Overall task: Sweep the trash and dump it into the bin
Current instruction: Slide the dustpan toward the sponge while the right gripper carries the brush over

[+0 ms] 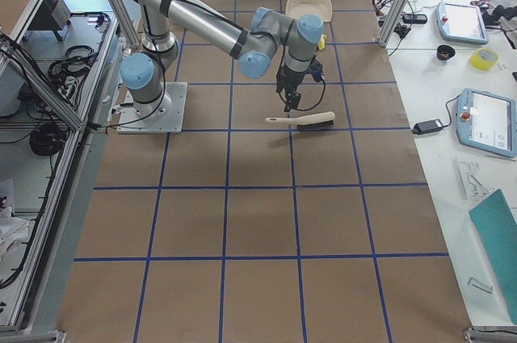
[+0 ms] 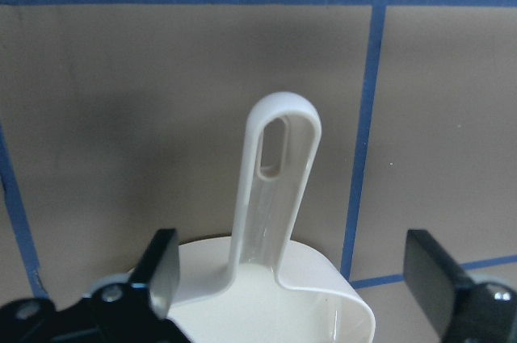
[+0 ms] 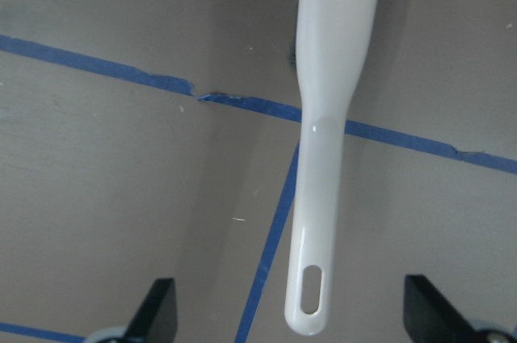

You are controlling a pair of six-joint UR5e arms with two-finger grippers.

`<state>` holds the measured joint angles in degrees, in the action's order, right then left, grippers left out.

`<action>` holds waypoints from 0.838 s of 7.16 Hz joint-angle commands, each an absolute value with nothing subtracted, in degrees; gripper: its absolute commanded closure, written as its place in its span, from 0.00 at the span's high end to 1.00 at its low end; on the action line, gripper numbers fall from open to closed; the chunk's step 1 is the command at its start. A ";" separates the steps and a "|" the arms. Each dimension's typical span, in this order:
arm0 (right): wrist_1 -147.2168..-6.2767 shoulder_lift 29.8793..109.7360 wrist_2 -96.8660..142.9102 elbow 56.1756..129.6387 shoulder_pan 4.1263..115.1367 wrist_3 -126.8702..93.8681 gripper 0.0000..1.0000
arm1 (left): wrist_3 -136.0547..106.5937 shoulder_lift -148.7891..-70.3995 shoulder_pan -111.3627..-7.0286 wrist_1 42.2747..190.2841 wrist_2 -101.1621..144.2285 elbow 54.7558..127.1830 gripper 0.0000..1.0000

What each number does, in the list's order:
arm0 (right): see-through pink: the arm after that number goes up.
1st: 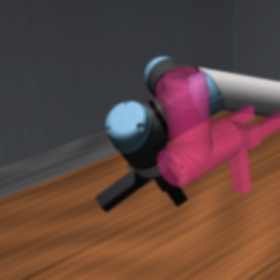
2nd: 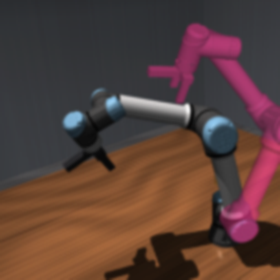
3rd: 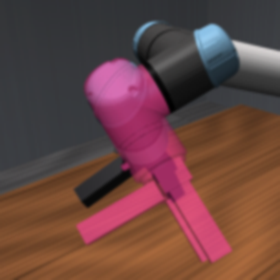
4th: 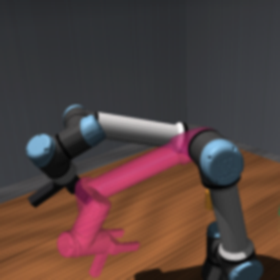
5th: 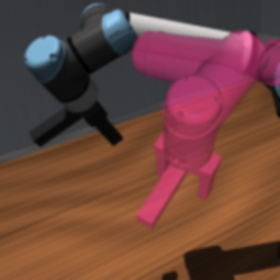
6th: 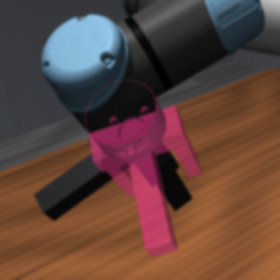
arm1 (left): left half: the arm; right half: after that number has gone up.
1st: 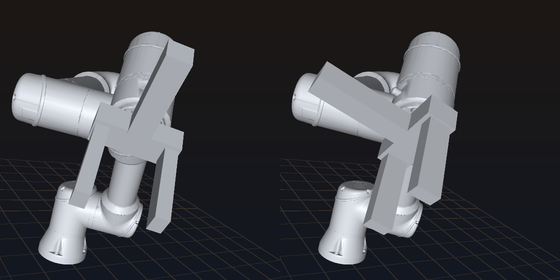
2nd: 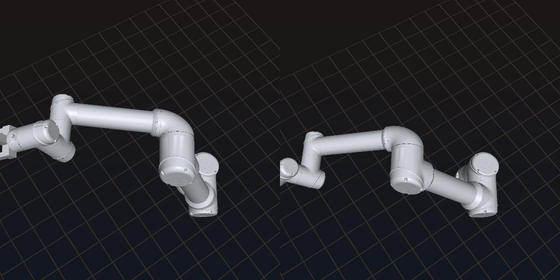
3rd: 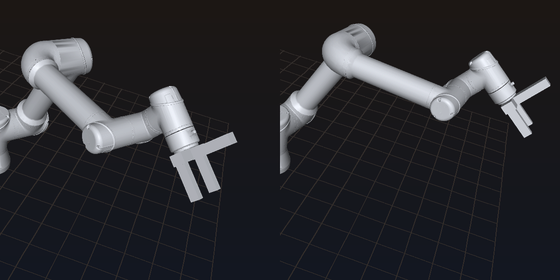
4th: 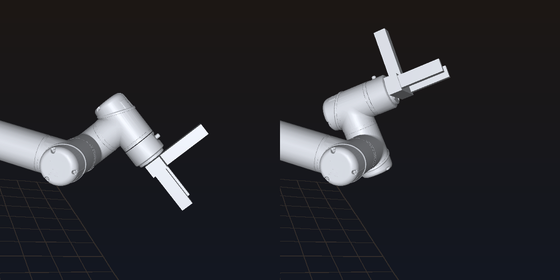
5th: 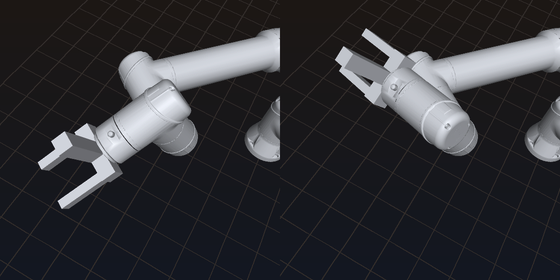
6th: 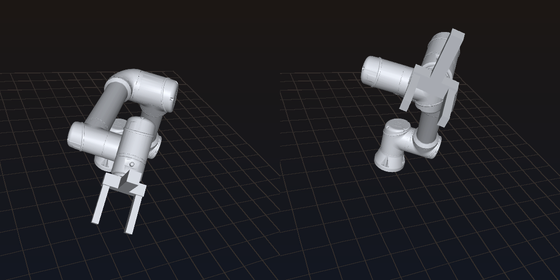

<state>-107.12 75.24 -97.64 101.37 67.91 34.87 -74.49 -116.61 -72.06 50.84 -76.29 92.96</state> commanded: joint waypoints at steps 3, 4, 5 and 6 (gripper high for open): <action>-107.40 71.54 -96.86 103.97 64.78 34.10 0.89 | -80.16 -121.02 -72.25 50.10 -76.20 91.76 0.99; -107.40 71.37 -97.03 104.15 64.78 34.19 0.80 | -79.63 -121.20 -72.25 50.01 -76.20 91.76 0.91; -107.58 71.37 -97.03 104.06 64.78 34.19 0.63 | -78.41 -121.38 -72.33 49.84 -76.11 91.67 0.47; -107.58 71.28 -97.03 104.06 64.78 34.10 0.43 | -78.66 -121.38 -72.42 49.83 -76.03 91.76 0.06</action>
<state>-107.52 71.38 -97.01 104.02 64.78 34.18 -78.92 -121.26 -72.33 49.91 -76.12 91.75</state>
